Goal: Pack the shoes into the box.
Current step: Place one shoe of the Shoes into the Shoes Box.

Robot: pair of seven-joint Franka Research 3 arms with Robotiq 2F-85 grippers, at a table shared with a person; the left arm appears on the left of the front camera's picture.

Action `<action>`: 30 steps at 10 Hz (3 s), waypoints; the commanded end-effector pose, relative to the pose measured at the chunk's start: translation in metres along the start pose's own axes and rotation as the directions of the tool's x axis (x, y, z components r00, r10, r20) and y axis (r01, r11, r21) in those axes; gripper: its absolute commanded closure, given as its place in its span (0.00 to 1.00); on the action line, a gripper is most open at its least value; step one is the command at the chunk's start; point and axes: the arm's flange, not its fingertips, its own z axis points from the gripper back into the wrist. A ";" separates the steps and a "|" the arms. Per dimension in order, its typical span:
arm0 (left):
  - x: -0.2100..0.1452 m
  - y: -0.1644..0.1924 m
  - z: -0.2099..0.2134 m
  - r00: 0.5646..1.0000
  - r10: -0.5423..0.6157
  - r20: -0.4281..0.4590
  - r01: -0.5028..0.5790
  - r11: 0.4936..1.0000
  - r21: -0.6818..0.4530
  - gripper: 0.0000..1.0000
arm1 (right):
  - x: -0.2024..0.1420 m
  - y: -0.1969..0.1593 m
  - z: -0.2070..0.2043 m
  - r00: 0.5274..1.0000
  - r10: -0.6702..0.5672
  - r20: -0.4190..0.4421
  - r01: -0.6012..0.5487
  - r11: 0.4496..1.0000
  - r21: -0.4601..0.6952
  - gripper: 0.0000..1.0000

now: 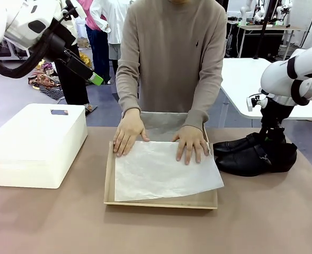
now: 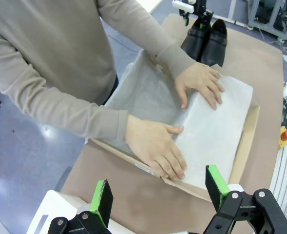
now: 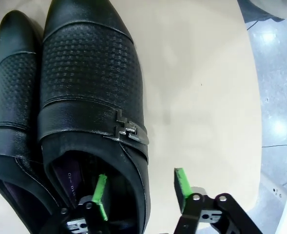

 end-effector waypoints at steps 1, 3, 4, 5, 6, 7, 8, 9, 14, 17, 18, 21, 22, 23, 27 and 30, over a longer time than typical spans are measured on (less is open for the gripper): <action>-0.002 0.002 0.001 1.000 -0.012 0.019 0.012 1.000 -0.017 0.00 | 0.003 -0.008 0.003 1.000 -0.013 -0.007 0.013 1.000 0.016 0.96; -0.002 0.002 0.001 1.000 -0.012 0.019 0.012 1.000 -0.017 0.00 | 0.002 -0.008 0.002 1.000 -0.014 -0.003 0.014 1.000 0.025 1.00; -0.002 0.002 0.001 1.000 -0.012 0.019 0.012 1.000 -0.017 0.00 | 0.001 -0.008 0.003 1.000 -0.013 -0.006 0.013 1.000 0.026 1.00; -0.002 0.002 0.001 1.000 -0.012 0.019 0.012 1.000 -0.017 0.00 | 0.001 -0.008 0.003 1.000 -0.014 -0.007 0.014 1.000 0.027 1.00; -0.002 0.002 0.001 1.000 -0.012 0.019 0.012 1.000 -0.017 0.00 | 0.001 -0.008 0.003 1.000 -0.015 -0.006 0.015 1.000 0.028 1.00; -0.002 0.002 0.001 1.000 -0.012 0.019 0.012 1.000 -0.017 0.00 | 0.000 -0.008 0.003 1.000 -0.018 0.003 0.018 0.999 0.031 1.00; -0.002 0.002 0.001 1.000 -0.012 0.019 0.012 1.000 -0.017 0.00 | -0.001 -0.008 0.004 1.000 -0.023 0.009 0.023 0.999 0.033 1.00; -0.002 0.002 0.001 1.000 -0.012 0.019 0.012 1.000 -0.017 0.00 | -0.003 -0.008 0.006 1.000 -0.028 0.015 0.027 0.999 0.035 1.00; -0.002 0.002 0.001 1.000 -0.012 0.019 0.012 1.000 -0.017 0.00 | -0.020 -0.028 0.048 0.991 -0.136 -0.015 0.136 0.990 0.023 1.00; -0.002 0.002 0.001 1.000 -0.012 0.019 0.012 1.000 -0.017 0.00 | -0.021 -0.034 0.094 0.986 -0.165 -0.025 0.166 0.985 0.040 1.00; -0.002 0.002 0.001 1.000 -0.012 0.019 0.012 1.000 -0.017 0.00 | -0.016 -0.031 0.113 0.986 -0.163 -0.030 0.164 0.986 0.041 1.00; -0.002 0.002 0.001 1.000 -0.012 0.019 0.012 1.000 -0.017 0.00 | 0.009 -0.009 0.169 0.983 -0.168 -0.071 0.171 0.985 0.034 1.00; -0.002 0.002 0.001 1.000 -0.012 0.019 0.012 1.000 -0.017 0.00 | 0.019 -0.002 0.181 0.984 -0.160 -0.080 0.163 0.986 0.027 1.00; -0.002 0.002 0.001 1.000 -0.012 0.019 0.012 1.000 -0.017 0.00 | 0.027 0.003 0.189 0.983 -0.161 -0.090 0.164 0.986 0.021 1.00; -0.002 0.002 0.001 1.000 -0.012 0.019 0.012 1.000 -0.017 0.00 | 0.033 0.011 0.191 0.989 -0.133 -0.071 0.135 0.991 0.026 1.00; -0.002 0.002 0.001 1.000 -0.012 0.019 0.012 1.000 -0.017 0.00 | 0.033 0.011 0.191 0.989 -0.133 -0.071 0.135 0.991 0.026 1.00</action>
